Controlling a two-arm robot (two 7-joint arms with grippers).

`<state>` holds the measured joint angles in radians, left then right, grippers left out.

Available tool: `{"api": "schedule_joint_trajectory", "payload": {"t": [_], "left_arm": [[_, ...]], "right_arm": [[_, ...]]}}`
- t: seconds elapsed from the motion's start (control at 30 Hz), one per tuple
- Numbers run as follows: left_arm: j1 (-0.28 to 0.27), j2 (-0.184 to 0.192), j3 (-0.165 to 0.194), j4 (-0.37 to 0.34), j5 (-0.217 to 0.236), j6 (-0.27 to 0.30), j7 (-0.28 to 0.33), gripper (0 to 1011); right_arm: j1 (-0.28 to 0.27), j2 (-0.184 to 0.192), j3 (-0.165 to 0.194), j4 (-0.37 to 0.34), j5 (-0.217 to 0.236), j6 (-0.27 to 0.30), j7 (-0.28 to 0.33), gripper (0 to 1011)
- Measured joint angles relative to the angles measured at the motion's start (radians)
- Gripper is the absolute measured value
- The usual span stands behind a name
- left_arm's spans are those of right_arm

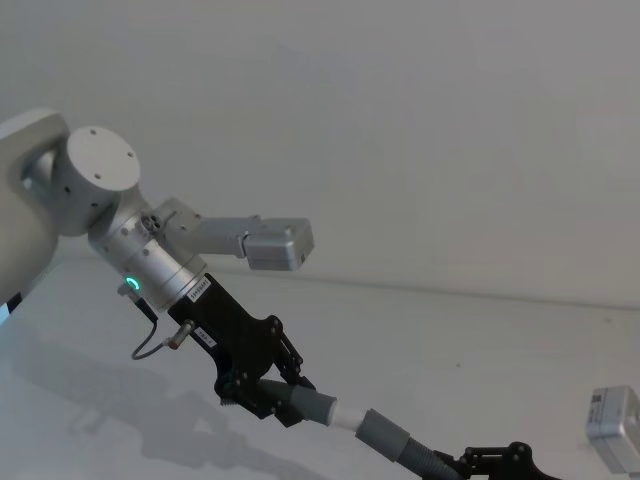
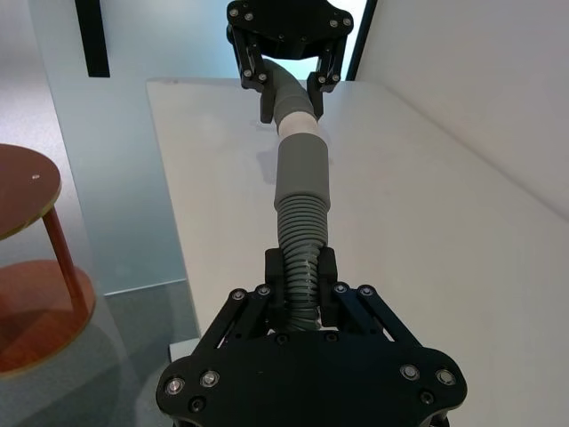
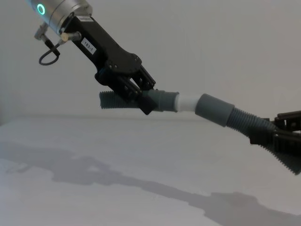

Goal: Use both hands to pick up one end of the pipe from the table, align the ends, and insert them.

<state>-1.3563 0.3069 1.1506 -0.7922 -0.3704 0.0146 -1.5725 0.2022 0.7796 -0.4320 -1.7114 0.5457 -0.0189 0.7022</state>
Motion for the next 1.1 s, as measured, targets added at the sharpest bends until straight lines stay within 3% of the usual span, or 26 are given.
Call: {"api": "schedule_joint_trajectory", "payload": {"t": [1.1], "left_arm": [[-0.049,-0.096,0.009,0.143,0.037,-0.060,-0.089,339]], "right_arm": [[-0.015,-0.002,0.009,-0.008,-0.027,-0.041,0.011,185]]}}
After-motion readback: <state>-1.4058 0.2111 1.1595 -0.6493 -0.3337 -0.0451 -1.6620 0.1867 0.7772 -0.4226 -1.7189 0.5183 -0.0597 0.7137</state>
